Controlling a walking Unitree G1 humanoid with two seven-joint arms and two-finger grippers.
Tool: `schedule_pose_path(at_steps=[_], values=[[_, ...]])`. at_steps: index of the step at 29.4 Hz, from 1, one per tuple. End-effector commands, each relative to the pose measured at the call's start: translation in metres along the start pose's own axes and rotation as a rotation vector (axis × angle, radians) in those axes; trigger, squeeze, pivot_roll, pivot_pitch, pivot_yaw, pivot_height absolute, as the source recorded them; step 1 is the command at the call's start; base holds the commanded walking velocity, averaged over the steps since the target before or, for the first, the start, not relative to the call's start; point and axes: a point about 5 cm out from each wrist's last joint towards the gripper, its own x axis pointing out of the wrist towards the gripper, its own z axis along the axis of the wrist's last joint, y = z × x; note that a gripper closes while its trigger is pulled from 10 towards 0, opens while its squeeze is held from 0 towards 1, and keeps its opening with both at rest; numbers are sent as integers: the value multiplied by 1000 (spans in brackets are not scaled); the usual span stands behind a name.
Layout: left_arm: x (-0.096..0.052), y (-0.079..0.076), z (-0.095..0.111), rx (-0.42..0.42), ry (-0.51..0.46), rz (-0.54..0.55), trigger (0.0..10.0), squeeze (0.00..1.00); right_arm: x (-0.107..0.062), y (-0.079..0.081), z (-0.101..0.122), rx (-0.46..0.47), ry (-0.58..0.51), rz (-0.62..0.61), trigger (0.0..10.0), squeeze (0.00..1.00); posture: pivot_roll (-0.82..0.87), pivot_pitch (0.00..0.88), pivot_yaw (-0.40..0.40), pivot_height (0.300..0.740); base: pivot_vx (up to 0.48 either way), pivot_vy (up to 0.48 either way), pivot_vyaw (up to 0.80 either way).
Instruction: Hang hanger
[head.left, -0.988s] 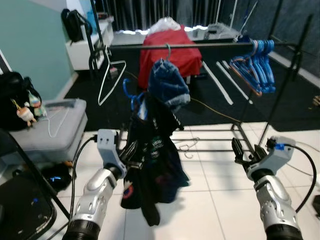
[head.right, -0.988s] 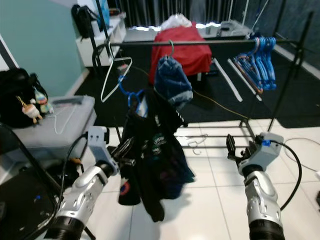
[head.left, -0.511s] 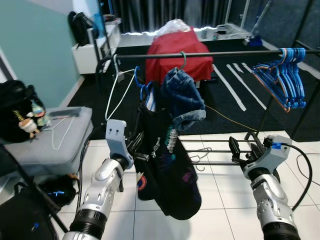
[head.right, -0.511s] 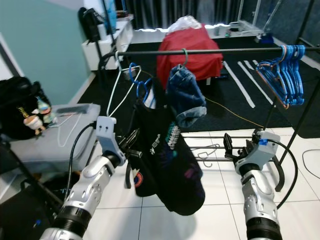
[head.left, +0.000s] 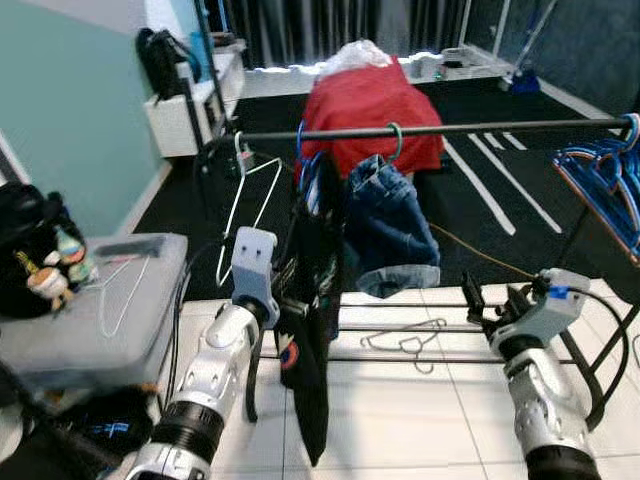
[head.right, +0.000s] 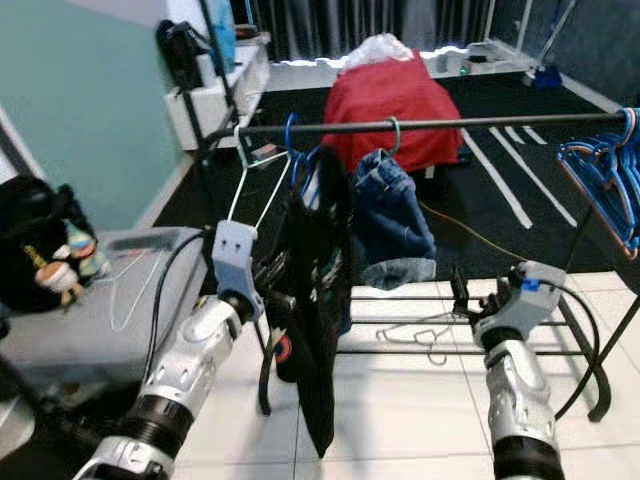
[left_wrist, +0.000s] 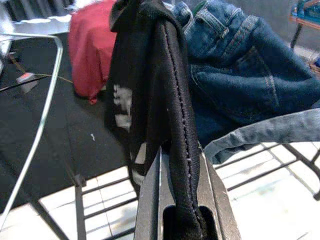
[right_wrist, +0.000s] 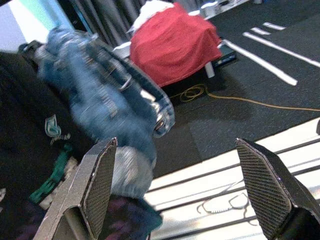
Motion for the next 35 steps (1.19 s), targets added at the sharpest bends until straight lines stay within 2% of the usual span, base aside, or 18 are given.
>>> schedule_pose_path(at_steps=[1, 13, 15, 19, 24, 28, 29, 35], values=[[8, -3, 12, 18, -46, -7, 10000, 0, -1, -2, -1, 9, -4, -9, 10000, 0, -161, 0, 82, 736, 461, 0, 0], [10, 3, 4, 47, 19, 29, 10000, 0, -1, -1, -1, 3, -3, -9, 10000, 0, -165, 0, 83, 736, 452, 0, 0], [11, 3, 3, 47, 22, 34, 10000, 0, -1, -1, -1, 3, -3, -10, 10000, 0, -166, 0, 84, 736, 0, 0, 0], [7, 7, -16, 42, 135, 76, 10000, 0, 0, -1, -1, 5, -4, -11, 10000, 0, -159, 0, 83, 736, 0, 0, 0], [2, 11, -24, 43, 171, 109, 10000, 0, 0, 0, -1, 7, -4, -10, 10000, 0, -157, 0, 83, 736, 0, 0, 0], [-5, 16, -33, 9, 202, 147, 10000, 0, -1, 0, -1, 7, -3, -8, 10000, 0, -153, 0, 82, 736, 0, 0, 0], [-10, 18, -37, -14, 211, 158, 10000, 1000, -1, 0, -1, 8, -2, -7, 10000, 0, -151, 0, 81, 736, 0, 0, 0], [-22, 16, -46, -50, 227, 150, 10000, 1000, -1, -1, -1, 7, 2, -5, 10000, 0, -146, 0, 78, 736, 0, 0, 0]])
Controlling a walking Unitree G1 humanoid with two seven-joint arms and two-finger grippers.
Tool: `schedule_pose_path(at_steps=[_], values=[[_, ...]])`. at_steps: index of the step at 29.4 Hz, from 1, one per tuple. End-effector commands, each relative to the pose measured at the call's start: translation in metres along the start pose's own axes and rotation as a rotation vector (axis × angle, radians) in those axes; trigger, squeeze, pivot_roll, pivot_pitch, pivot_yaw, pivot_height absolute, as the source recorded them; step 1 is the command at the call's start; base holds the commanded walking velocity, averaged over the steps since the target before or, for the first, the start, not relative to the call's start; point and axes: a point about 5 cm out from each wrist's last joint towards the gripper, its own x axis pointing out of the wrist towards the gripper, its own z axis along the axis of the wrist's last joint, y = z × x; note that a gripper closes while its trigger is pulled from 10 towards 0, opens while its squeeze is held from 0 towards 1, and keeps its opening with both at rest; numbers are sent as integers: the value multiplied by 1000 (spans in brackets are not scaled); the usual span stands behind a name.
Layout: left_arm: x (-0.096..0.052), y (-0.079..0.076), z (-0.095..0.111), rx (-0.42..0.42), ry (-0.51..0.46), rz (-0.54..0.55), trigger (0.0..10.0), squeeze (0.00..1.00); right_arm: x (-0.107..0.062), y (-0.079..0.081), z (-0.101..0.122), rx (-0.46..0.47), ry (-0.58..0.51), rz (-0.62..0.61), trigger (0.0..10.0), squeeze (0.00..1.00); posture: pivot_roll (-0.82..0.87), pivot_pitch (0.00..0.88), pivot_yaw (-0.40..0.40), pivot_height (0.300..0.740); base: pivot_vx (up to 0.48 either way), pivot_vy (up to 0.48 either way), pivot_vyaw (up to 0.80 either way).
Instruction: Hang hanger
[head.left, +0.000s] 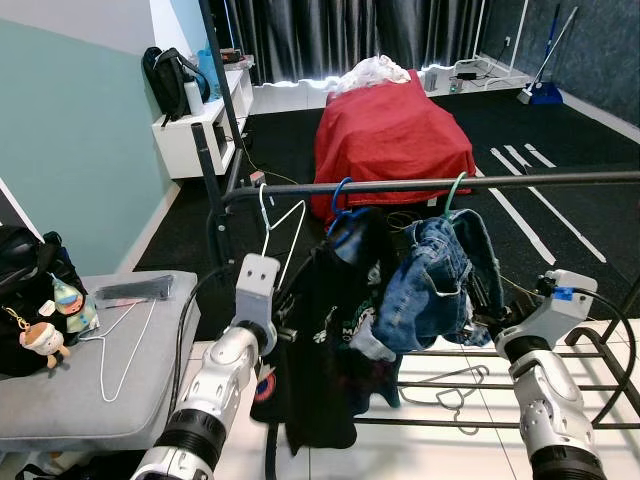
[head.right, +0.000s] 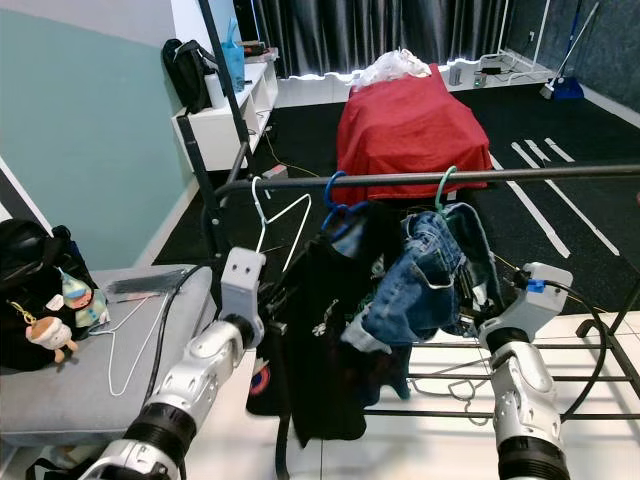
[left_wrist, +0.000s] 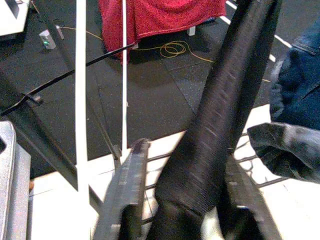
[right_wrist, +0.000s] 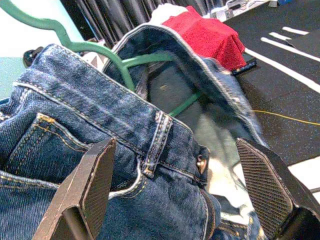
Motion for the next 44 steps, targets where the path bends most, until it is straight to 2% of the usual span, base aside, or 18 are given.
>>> schedule_pose_path(at_steps=[1, 7, 8, 9, 11, 12, 13, 15, 16, 18, 19, 21, 22, 25, 26, 28, 29, 44], values=[[-6, 4, -6, -21, 18, 5, 10000, 1000, -1, 1, -3, 13, 6, 0, 10000, 0, -146, 0, 78, 736, 0, 0, 0], [-13, 3, -9, -18, 11, -30, 10000, 1000, 2, 4, 0, -38, 18, 25, 10000, 0, -118, 0, 72, 736, 0, 0, 0], [-27, 16, -5, -27, -56, -55, 10000, 1000, 21, 47, 44, -205, -4, 181, 10000, 0, -105, 0, 83, 736, 0, 0, 0], [-27, 16, -5, -27, -56, -55, 10000, 1000, 21, 47, 44, -205, -4, 181, 10000, 0, -105, 0, 83, 736, 0, 0, 0], [-34, 26, -2, -42, -98, -38, 10000, 1000, 29, 74, 77, -259, -47, 254, 10000, 0, -103, 0, 88, 736, 0, 0, 0], [-40, 37, 1, -52, -135, 5, 10000, 816, 32, 99, 109, -296, -105, 322, 10000, 0, -102, 0, 88, 736, 0, 0, 0], [-45, 47, 4, -87, -169, 50, 10000, 20, 34, 121, 141, -322, -166, 372, 10000, 0, -96, 0, 93, 736, 0, 0, 0], [-45, 47, 4, -87, -169, 50, 10000, 20, 34, 121, 141, -322, -166, 372, 10000, 0, -96, 0, 93, 736, 0, 0, 0], [-49, 57, 7, -130, -200, 94, 10000, 0, 34, 145, 173, -340, -226, 430, 10000, 0, -92, 0, 92, 736, 0, 0, 0], [-49, 57, 7, -130, -200, 94, 10000, 0, 34, 145, 173, -340, -226, 430, 10000, 0, -92, 0, 92, 736, 0, 0, 0], [-52, 64, 8, -180, -216, 120, 10000, 0, 31, 179, 213, -367, -320, 503, 10000, 0, -85, 0, 95, 736, 0, 0, 0], [-52, 64, 8, -180, -216, 120, 10000, 0, 31, 179, 213, -367, -320, 503, 10000, 0, -85, 0, 95, 736, 0, 0, 0], [-55, 65, 8, -224, -230, 124, 10000, 0, 23, 207, 244, -384, -403, 561, 10000, 0, -82, 2, 89, 736, 0, 0, 0], [-55, 65, 8, -224, -230, 124, 10000, 0, 23, 207, 244, -384, -403, 561, 10000, 0, -82, 2, 89, 736, 0, 0, 0], [-58, 64, 8, -260, -239, 126, 10000, 0, 13, 231, 268, -399, -476, 620, 10000, 0, -83, 6, 88, 736, 0, 0, 0], [-58, 64, 8, -260, -239, 126, 10000, 0, 13, 231, 268, -399, -476, 620, 10000, 0, -83, 6, 88, 736, 0, 0, 0], [-60, 62, 4, -286, -234, 125, 10000, 0, 5, 249, 283, -414, -522, 668, 10000, 0, -91, 5, 82, 736, 0, 0, 0], [-59, 51, -1, -331, -224, 100, 10000, 0, -18, 269, 308, -467, -522, 723, 10000, 0, -112, 10, 82, 736, 0, 0, 0]])
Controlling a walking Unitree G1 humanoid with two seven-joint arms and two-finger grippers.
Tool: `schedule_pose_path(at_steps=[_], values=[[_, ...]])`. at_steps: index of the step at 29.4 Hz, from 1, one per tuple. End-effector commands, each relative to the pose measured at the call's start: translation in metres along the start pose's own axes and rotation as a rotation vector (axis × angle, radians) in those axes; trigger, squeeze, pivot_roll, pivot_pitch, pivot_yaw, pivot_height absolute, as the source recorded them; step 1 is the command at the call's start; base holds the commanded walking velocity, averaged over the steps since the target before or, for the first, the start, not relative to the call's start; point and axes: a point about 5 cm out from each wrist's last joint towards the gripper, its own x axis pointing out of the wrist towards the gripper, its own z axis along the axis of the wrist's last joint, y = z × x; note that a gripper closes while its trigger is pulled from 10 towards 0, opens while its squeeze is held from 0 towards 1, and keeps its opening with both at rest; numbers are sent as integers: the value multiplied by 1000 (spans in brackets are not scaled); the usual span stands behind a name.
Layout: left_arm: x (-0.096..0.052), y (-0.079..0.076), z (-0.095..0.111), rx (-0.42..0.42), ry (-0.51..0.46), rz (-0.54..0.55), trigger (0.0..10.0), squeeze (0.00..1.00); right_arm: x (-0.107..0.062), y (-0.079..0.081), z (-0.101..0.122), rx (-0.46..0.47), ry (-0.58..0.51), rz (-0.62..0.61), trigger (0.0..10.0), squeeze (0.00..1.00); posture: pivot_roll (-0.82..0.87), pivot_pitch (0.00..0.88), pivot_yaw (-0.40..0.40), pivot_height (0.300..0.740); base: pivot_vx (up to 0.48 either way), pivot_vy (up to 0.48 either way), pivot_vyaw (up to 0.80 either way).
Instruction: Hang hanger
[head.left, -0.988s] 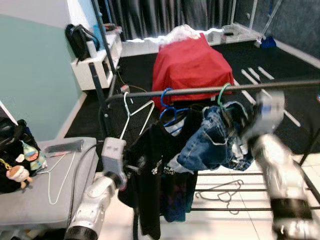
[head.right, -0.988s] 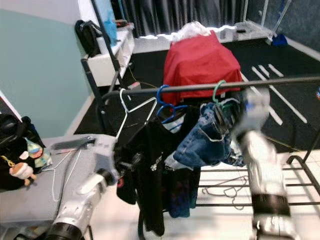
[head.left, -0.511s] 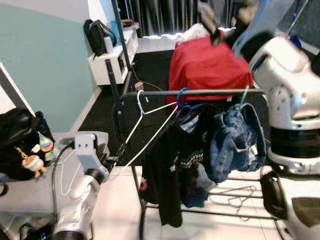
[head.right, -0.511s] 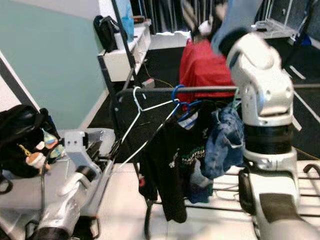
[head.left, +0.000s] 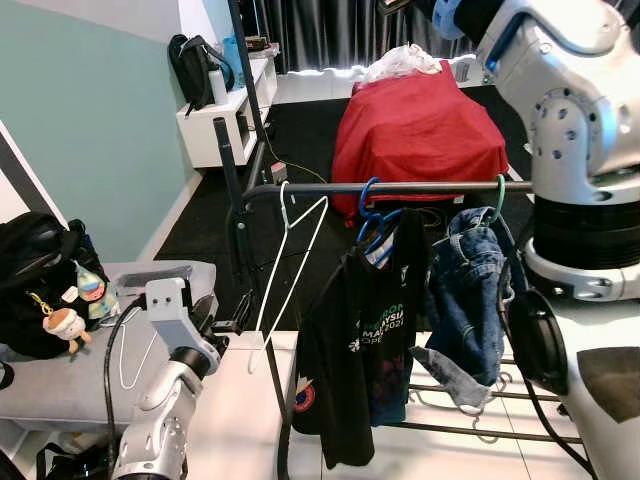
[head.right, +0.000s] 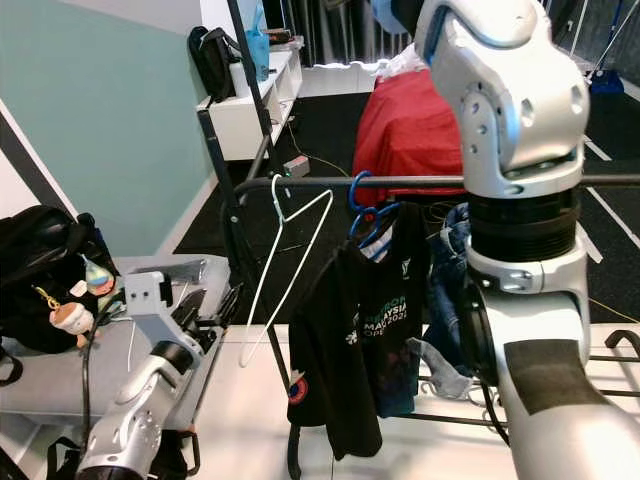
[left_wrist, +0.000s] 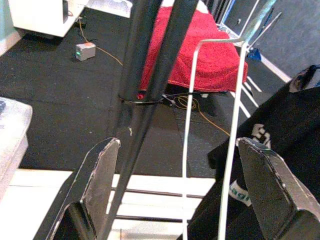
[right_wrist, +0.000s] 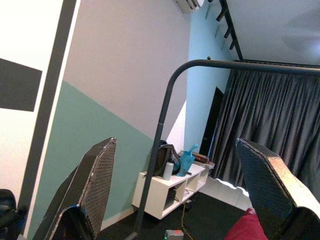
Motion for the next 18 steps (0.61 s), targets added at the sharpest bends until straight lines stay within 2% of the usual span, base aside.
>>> schedule_pose_path(at_steps=[1, 18], values=[[-1, 1, 0, -18, 2, 3, 10000, 0, 2, 6, 11, -13, -14, 33, 10000, 0, -112, 10, 82, 736, 0, 0, 0], [-1, 1, 1, -19, 8, -5, 10000, 0, -7, 10, 21, -5, -23, 78, 10000, 0, -113, 14, 88, 736, 0, 0, 0]])
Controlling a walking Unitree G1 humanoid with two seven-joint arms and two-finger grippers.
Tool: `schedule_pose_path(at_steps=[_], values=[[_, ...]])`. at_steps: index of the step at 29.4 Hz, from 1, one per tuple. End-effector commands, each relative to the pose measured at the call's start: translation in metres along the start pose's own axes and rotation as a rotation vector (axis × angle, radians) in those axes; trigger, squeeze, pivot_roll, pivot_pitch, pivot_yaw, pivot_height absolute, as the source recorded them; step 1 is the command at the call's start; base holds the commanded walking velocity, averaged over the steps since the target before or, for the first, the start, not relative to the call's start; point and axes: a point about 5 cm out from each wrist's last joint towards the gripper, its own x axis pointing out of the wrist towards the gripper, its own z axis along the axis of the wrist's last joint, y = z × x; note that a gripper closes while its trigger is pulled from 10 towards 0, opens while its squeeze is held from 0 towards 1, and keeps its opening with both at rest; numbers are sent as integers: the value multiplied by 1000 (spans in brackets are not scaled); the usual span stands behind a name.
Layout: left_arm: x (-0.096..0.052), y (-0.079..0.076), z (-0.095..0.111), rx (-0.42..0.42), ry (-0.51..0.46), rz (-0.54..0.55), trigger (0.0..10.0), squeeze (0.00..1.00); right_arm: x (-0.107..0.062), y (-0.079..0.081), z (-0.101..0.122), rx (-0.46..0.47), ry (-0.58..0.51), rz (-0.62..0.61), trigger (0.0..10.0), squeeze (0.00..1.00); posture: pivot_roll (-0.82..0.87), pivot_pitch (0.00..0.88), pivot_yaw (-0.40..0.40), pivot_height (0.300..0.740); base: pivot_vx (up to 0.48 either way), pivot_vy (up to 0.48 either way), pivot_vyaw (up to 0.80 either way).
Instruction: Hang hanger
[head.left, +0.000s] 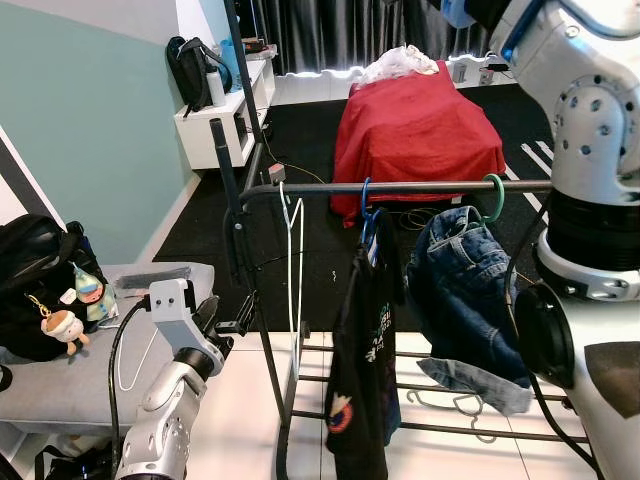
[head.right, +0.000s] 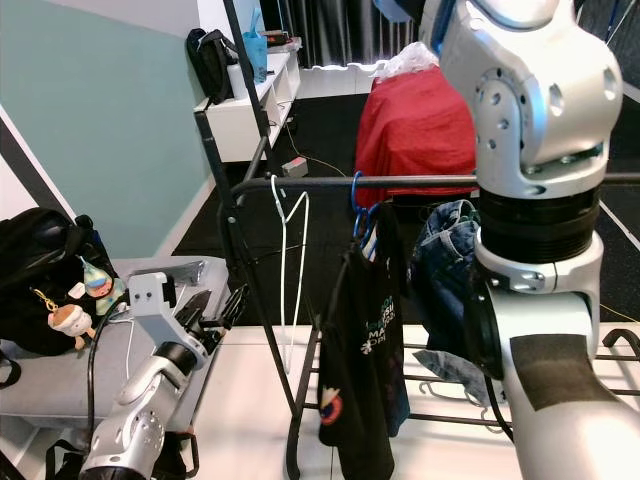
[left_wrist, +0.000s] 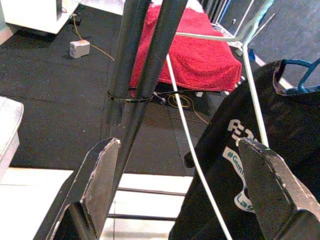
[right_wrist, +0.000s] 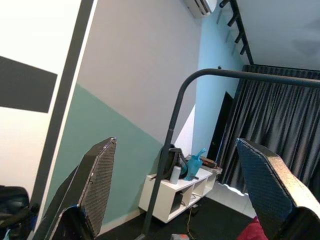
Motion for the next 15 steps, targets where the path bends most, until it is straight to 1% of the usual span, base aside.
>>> schedule_pose_path(at_steps=[1, 5, 7, 9, 10, 11, 15], values=[[-2, 1, 1, 0, 2, 1, 10000, 0, -1, 3, 6, -10, -8, 20, 10000, 0, -113, 14, 88, 736, 0, 0, 0], [-2, 1, 2, 2, 4, -3, 10000, 0, -4, 0, 8, -7, -9, 23, 10000, 0, -108, 14, 91, 736, 0, 0, 0], [-2, 1, 2, 5, 3, -3, 10000, 0, -11, -5, 9, -42, -28, 0, 10000, 0, -103, 13, 93, 736, 0, 0, 0], [-2, 2, 3, 7, 3, -2, 10000, 0, -15, -7, 8, -72, -46, -14, 10000, 0, -102, 12, 93, 736, 0, 0, 0], [-2, 2, 3, 7, 3, -2, 10000, 0, -15, -7, 8, -72, -46, -14, 10000, 0, -102, 12, 93, 736, 0, 0, 0], [-2, 2, 3, 9, 5, -3, 10000, 0, -19, -9, 7, -94, -55, -26, 10000, 0, -98, 11, 90, 736, 0, 0, 0], [-2, 2, 2, 11, 5, -2, 10000, 0, -21, -12, 10, -104, -67, -39, 10000, 0, -98, 8, 85, 736, 0, 0, 0]])
